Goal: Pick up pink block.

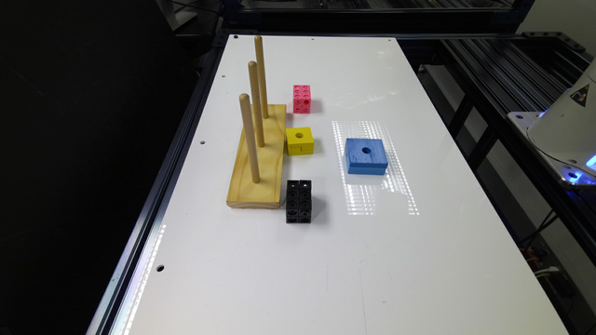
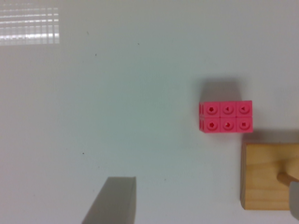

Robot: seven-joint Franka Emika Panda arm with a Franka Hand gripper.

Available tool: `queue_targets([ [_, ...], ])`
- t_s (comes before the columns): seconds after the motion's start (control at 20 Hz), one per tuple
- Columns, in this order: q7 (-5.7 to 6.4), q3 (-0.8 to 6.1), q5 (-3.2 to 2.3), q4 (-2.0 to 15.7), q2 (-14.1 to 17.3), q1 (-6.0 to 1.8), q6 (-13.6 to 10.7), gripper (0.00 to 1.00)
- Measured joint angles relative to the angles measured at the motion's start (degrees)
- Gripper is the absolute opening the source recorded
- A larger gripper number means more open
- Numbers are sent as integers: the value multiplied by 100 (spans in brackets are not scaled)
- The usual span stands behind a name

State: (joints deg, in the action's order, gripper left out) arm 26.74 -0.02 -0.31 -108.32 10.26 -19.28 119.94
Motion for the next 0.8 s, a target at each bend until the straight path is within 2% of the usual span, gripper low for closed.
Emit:
queue_targets([
  [0.35, 0, 3, 0, -9, 0, 1, -7, 100],
  [0.8, 0, 62, 0, -107, -13, 3, -14, 100],
])
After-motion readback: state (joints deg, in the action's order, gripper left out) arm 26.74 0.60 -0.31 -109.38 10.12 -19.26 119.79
